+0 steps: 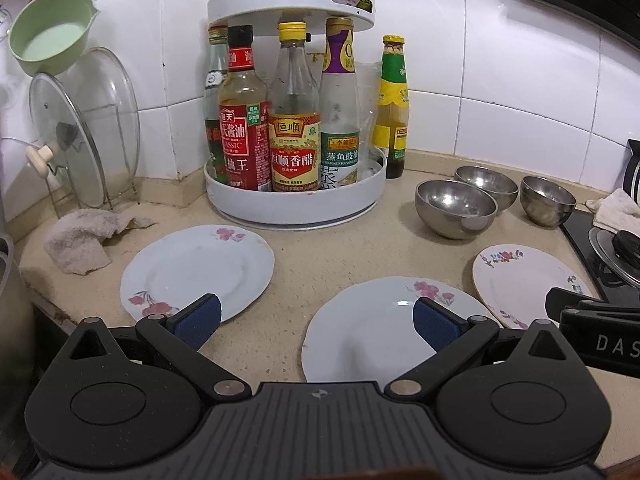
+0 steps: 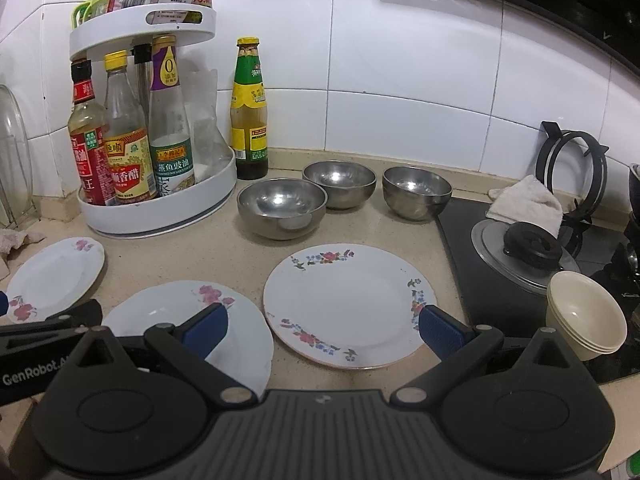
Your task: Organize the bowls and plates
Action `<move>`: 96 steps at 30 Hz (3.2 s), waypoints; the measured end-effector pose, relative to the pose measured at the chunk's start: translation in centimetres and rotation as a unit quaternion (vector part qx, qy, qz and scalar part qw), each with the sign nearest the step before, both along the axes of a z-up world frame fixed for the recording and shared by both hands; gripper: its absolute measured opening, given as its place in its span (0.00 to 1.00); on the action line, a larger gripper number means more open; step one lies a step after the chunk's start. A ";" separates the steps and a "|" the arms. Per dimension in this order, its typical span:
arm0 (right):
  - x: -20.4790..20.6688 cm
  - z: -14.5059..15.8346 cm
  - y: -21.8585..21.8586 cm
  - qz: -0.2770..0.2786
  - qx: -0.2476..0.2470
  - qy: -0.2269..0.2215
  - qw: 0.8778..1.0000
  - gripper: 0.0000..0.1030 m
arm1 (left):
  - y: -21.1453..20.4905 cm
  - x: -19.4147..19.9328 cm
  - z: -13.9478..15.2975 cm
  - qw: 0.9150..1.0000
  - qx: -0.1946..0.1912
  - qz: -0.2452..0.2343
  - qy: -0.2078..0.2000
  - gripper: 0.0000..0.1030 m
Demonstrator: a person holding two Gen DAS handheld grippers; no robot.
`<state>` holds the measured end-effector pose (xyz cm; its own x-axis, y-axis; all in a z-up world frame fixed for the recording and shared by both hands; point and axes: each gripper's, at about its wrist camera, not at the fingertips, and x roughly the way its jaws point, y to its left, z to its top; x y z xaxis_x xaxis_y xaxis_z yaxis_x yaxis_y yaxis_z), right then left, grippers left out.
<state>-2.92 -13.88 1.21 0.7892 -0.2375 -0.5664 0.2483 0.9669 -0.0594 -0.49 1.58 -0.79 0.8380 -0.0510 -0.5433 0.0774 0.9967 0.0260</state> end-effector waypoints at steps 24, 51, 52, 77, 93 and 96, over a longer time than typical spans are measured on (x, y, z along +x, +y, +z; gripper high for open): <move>0.0 -0.2 0.7 -0.001 0.006 0.006 1.000 0.98 | 0.4 0.1 -0.4 1.000 0.000 -0.008 0.009 1.00; 1.7 -4.0 -0.7 0.018 0.065 0.095 0.993 0.97 | 1.2 1.8 -3.3 0.996 -0.002 -0.049 0.076 1.00; 2.0 -4.3 -0.7 0.022 0.068 0.102 0.992 0.97 | 1.2 2.0 -3.4 0.996 -0.002 -0.048 0.078 1.00; 6.2 -6.2 -2.7 0.129 0.211 0.129 0.960 0.33 | 1.2 5.6 -5.8 0.984 -0.046 -0.114 0.128 0.77; 9.9 -6.4 -3.1 0.133 0.220 0.121 0.959 0.26 | 2.4 9.0 -5.6 0.989 -0.065 -0.061 0.120 0.51; 10.3 -6.4 -3.0 0.137 0.216 0.120 0.959 0.26 | 2.5 9.3 -5.5 0.989 -0.066 -0.054 0.120 0.50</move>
<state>7.41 -16.90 -5.21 0.6229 0.2582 -0.7384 0.0098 0.9413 0.3374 8.84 4.05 -6.32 0.6710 -0.2169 -0.7090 0.1711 0.9757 -0.1365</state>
